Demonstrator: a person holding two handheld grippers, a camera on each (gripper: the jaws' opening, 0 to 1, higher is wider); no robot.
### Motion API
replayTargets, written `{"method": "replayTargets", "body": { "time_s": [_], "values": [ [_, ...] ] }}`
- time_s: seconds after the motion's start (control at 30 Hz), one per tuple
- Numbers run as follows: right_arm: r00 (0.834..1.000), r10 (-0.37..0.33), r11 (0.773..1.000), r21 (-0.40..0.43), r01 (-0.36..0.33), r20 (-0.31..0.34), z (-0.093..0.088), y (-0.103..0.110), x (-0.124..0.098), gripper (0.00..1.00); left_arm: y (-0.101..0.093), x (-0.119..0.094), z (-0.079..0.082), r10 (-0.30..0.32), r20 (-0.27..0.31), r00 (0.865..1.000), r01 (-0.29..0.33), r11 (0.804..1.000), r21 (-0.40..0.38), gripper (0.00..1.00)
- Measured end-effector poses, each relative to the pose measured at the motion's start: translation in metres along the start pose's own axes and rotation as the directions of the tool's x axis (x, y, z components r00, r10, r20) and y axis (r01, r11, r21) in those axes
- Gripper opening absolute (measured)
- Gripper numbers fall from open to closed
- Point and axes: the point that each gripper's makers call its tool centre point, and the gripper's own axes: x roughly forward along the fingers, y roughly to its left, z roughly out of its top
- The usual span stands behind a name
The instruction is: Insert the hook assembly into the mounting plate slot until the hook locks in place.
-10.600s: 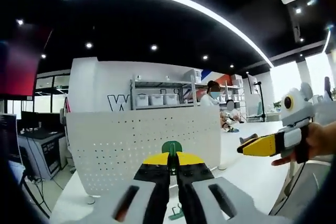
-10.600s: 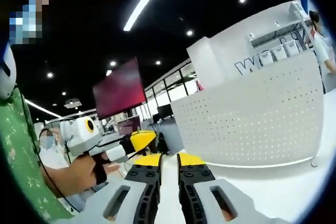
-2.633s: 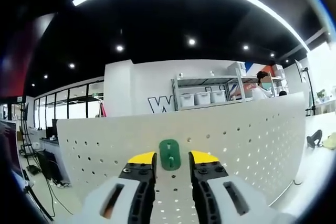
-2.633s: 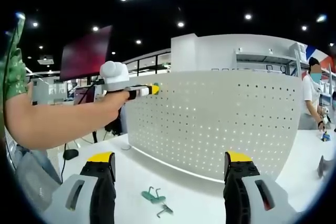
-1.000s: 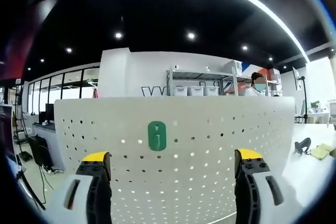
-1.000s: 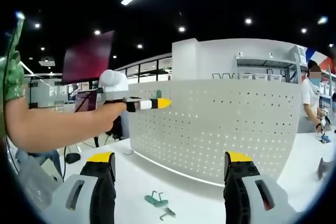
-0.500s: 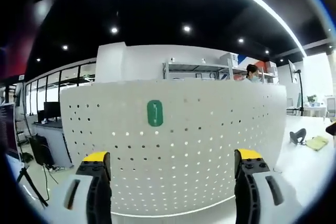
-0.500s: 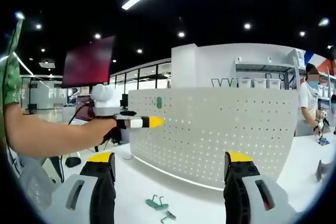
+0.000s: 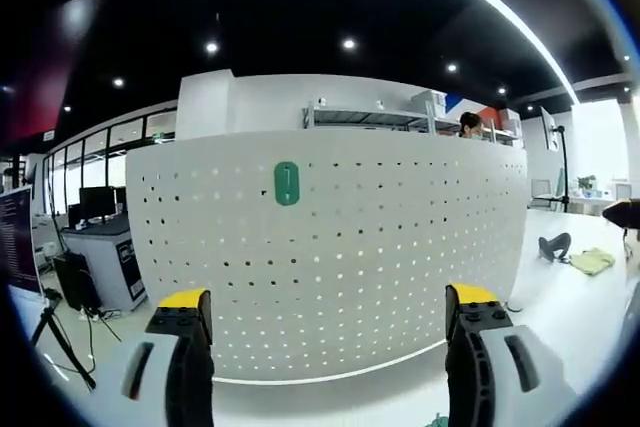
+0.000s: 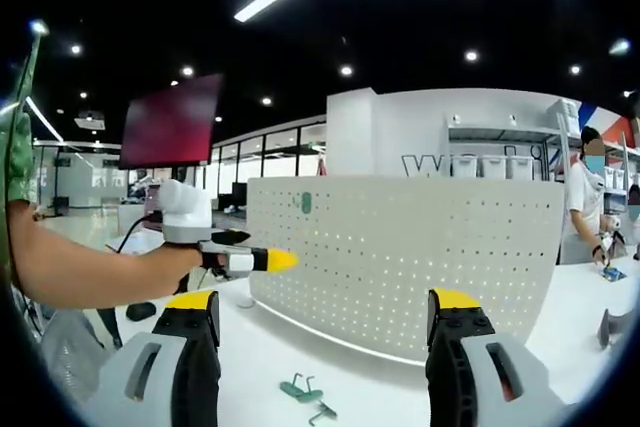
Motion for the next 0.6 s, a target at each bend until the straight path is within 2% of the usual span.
{"method": "replayTargets", "body": {
  "time_s": [0.37,0.6],
  "values": [
    [1.0,0.002,1.0,-0.01,-0.002,0.01,0.005,0.007,-0.007,0.87,-0.017,-0.027,-0.009,-0.052,-0.022,0.998,0.052,0.999,0.013,0.99],
    [1.0,0.005,1.0,-0.015,-0.005,0.012,0.008,0.011,-0.01,0.87,-0.02,-0.044,-0.014,-0.072,-0.034,0.997,0.073,0.997,0.018,0.98]
  ]
}}
